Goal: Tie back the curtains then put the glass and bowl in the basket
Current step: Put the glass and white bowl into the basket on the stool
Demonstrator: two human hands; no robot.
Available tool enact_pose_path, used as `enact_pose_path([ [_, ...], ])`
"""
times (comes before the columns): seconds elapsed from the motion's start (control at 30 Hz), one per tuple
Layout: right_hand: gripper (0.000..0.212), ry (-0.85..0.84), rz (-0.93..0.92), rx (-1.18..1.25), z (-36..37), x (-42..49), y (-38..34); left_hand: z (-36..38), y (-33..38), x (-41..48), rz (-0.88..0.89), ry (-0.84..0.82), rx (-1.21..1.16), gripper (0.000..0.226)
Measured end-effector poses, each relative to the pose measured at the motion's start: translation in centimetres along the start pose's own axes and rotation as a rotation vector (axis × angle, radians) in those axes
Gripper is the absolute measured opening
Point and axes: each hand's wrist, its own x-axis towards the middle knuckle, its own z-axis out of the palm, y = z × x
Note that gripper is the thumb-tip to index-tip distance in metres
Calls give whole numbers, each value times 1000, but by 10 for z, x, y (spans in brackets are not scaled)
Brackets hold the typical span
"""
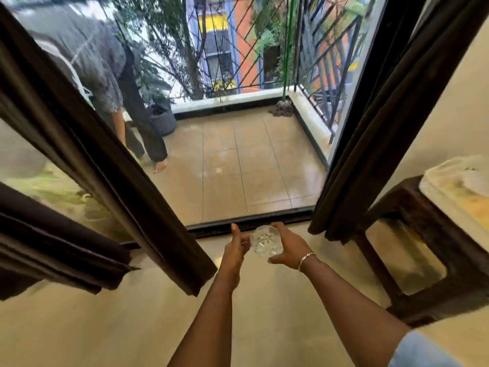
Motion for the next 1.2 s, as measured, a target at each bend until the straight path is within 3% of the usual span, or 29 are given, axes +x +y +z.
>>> enact_pose_path([
  [0.2,85,79,-11,40,-56,-44,-37,9,62,-48,77,-94,41,60],
  [0.37,83,147,9,70,-82,-72,-38,23,88,-66,69,-218,115,77],
  [0.5,82,160,24,92,-102,-88,-19,51,93,-68,90,-269,151,63],
  [1.0,82,340,147,163,-248,-134,157,297,126,-73,102,-437,271,69],
  [1.2,88,446,210,227,-294,-162,222,391,123,-75,65,-536,307,56],
])
